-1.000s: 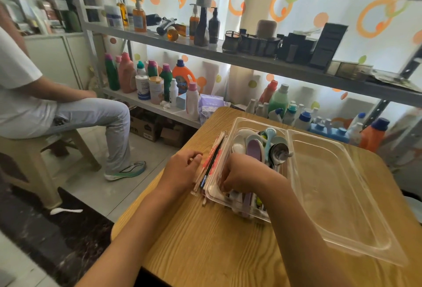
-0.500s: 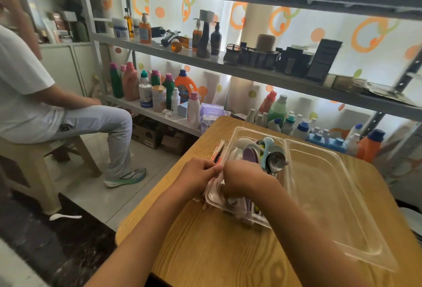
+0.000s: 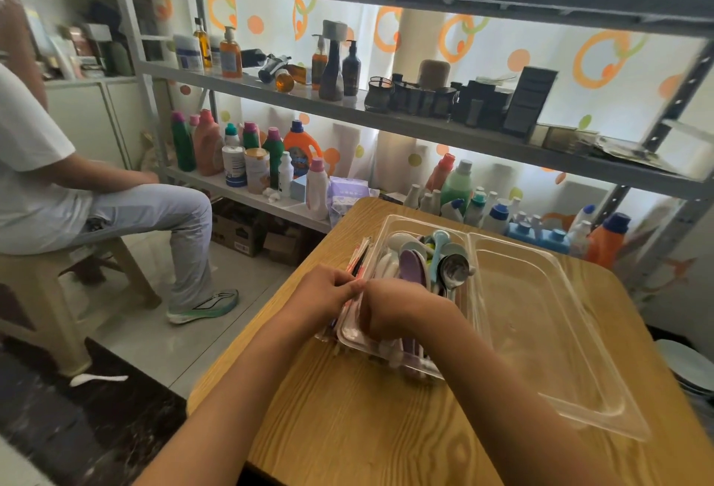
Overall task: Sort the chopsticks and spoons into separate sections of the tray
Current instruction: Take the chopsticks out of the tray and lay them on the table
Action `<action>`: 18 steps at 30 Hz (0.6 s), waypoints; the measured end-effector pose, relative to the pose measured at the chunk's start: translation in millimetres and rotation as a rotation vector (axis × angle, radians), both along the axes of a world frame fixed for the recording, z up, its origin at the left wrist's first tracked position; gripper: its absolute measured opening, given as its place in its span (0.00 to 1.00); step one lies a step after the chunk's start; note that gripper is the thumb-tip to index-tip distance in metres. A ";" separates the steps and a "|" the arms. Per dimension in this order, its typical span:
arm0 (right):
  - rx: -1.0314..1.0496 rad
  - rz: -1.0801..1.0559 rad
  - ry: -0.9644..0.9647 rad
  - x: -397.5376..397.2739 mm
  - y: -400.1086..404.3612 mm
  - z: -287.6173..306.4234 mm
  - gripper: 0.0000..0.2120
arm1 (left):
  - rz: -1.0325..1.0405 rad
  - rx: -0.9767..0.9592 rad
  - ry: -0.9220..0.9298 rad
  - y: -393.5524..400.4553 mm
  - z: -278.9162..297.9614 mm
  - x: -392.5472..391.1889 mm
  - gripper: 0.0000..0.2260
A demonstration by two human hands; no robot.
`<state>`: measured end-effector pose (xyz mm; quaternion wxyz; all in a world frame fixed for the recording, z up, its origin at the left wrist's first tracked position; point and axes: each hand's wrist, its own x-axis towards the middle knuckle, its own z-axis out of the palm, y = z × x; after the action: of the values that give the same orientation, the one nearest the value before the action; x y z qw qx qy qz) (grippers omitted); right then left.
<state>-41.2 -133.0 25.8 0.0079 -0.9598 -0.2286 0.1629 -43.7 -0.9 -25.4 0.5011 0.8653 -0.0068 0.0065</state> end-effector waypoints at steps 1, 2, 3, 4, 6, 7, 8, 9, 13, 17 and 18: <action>0.003 0.000 0.004 0.4 -0.5 -0.3 0.11 | -0.002 -0.006 -0.001 0.1 -0.4 0.4 0.08; 0.011 -0.004 0.010 1.0 -1.3 -0.8 0.12 | -0.004 -0.011 0.001 0.0 -0.2 0.7 0.08; 0.022 -0.009 0.021 1.6 -1.9 -2.0 0.12 | -0.007 -0.013 0.005 0.4 0.2 0.9 0.08; 0.035 -0.016 0.033 2.4 -2.8 -3.3 0.13 | -0.012 -0.012 0.012 1.1 0.3 1.5 0.08; 0.062 -0.026 0.048 2.7 -4.3 -5.2 0.13 | -0.035 0.003 0.027 3.0 1.4 3.8 0.07; 0.068 -0.025 0.048 2.7 -4.9 -5.8 0.12 | -0.042 0.011 0.036 3.7 2.4 4.9 0.07; 0.070 -0.020 0.049 3.0 -5.1 -6.4 0.12 | -0.042 0.016 0.044 4.3 3.2 6.0 0.06; 0.073 -0.017 0.051 3.3 -5.3 -6.7 0.11 | -0.041 0.019 0.051 4.3 4.1 6.6 0.06; 0.067 -0.005 0.067 6.4 -6.3 -10.2 0.11 | -0.040 0.044 0.072 3.6 5.2 7.5 0.07; 0.030 0.007 0.130 11.1 -8.2 -12.0 0.12 | -0.046 0.035 0.085 5.3 5.6 7.2 0.09; 0.020 0.006 0.145 12.7 -8.4 -12.2 0.12 | -0.049 0.034 0.091 5.1 6.4 7.0 0.09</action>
<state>-28.5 -141.4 13.6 0.0334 -0.9445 -0.2321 0.2299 -36.7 4.2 -19.0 0.4861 0.8727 -0.0054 -0.0456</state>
